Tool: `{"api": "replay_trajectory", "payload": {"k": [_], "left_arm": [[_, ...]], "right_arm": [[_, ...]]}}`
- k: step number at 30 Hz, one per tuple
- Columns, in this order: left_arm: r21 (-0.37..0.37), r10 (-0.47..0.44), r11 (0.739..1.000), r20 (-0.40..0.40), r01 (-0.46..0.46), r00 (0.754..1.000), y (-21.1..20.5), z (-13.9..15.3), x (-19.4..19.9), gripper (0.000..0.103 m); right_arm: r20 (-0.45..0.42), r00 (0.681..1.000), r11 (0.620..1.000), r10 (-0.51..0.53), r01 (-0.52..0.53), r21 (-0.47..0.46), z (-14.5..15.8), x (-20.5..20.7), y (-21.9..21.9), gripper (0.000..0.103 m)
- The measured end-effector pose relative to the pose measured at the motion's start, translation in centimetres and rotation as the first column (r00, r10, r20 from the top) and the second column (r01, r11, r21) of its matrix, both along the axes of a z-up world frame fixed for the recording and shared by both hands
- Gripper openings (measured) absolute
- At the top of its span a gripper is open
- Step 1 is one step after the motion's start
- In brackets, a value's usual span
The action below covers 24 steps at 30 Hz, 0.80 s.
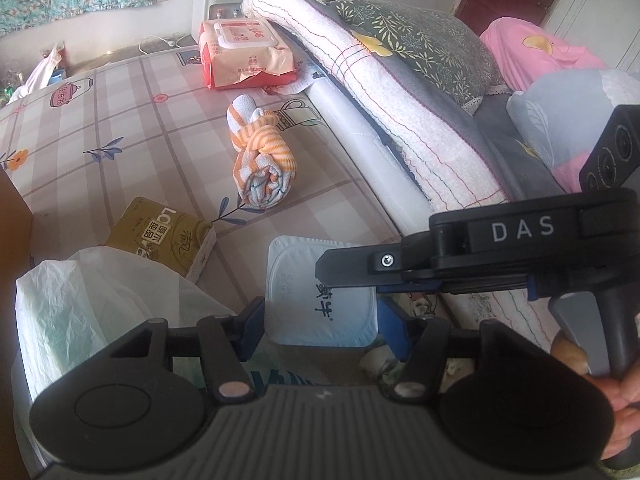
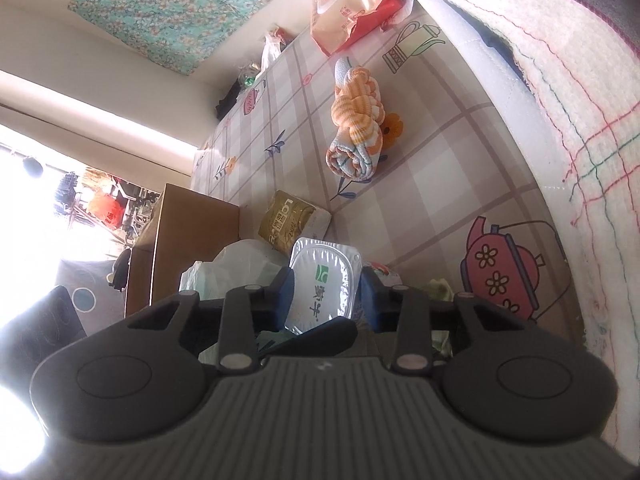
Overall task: Organize soft objects
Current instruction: 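Lift the yogurt cup with the right gripper and carry it over the box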
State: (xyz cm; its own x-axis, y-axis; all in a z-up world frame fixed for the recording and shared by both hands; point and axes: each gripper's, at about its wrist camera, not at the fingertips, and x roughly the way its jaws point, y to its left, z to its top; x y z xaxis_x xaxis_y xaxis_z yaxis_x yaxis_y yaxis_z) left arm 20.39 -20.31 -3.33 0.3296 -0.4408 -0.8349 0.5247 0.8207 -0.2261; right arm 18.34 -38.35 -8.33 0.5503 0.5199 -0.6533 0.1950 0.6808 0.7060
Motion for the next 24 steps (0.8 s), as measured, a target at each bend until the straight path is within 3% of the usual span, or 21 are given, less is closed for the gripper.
{"api": "replay_trajectory", "payload": {"k": [5,6,8,12,17,24], "left_arm": [[-0.039,0.015,0.999,0.018,-0.014,1.000,0.7,1.5,-1.0,0.059],[-0.047,0.021,0.999,0.026,-0.020,0.999,0.9,2.0,-1.3,0.049],[-0.066,0.028,0.997,0.031,-0.026,0.999,1.6,3.0,-1.8,0.043],[-0.130,0.050,0.991,0.053,-0.043,0.997,3.3,4.9,-2.8,0.042],[-0.155,0.088,0.985,0.072,-0.076,0.993,5.3,6.3,-3.9,0.042],[-0.240,0.180,0.958,0.087,-0.154,0.980,11.2,9.7,-6.3,0.043]], "right_arm": [[0.021,1.000,1.000,-0.012,0.012,-0.005,1.5,-1.1,0.2,0.035],[0.030,0.999,1.000,-0.015,0.015,-0.014,2.1,-1.4,0.4,0.035],[0.055,0.998,0.999,-0.024,0.025,-0.026,3.3,-2.2,0.4,0.035],[0.105,0.994,0.999,-0.019,0.023,-0.036,5.7,-3.3,1.4,0.035],[0.123,0.992,1.000,-0.007,0.010,-0.022,7.0,-4.2,3.3,0.035],[0.173,0.983,0.998,0.057,-0.059,0.008,10.0,-5.1,7.7,0.035]]}}
